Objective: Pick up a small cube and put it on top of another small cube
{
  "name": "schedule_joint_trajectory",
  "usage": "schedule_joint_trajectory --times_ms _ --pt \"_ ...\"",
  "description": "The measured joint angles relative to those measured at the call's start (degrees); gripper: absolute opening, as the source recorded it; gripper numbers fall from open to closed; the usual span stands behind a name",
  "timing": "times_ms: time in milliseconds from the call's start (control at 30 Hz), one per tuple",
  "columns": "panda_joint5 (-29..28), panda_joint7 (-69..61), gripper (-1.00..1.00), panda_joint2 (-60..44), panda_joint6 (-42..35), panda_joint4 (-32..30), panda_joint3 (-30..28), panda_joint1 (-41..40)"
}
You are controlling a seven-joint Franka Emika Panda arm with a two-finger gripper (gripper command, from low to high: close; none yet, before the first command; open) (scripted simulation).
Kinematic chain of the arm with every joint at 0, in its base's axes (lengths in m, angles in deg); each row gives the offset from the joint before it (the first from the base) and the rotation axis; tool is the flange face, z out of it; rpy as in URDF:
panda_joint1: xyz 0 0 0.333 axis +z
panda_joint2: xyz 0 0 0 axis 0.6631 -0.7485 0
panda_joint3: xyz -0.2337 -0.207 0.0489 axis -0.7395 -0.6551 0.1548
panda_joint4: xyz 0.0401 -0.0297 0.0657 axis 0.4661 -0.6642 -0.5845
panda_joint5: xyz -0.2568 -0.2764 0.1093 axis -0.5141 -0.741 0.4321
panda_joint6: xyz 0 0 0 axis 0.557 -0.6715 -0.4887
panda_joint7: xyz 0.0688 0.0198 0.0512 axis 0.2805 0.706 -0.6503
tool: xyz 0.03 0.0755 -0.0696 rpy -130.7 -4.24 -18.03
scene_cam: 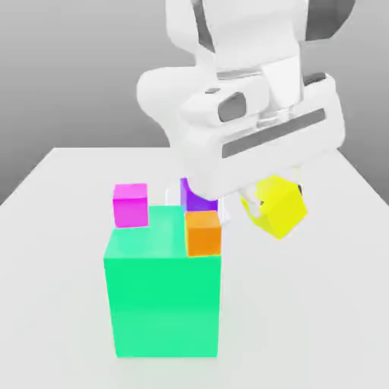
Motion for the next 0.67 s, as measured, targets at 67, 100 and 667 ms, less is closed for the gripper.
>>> schedule_joint_trajectory --times_ms 67,100,667 --pt "-1.1 3.13 -1.0 4.16 -2.64 -2.09 0.43 -1.39" --pt "-1.68 4.71 -1.0 6.25 -3.96 -3.13 0.66 -2.1" --pt "-8.31 20.46 1.0 24.0 -6.87 -22.11 5.83 -11.6"
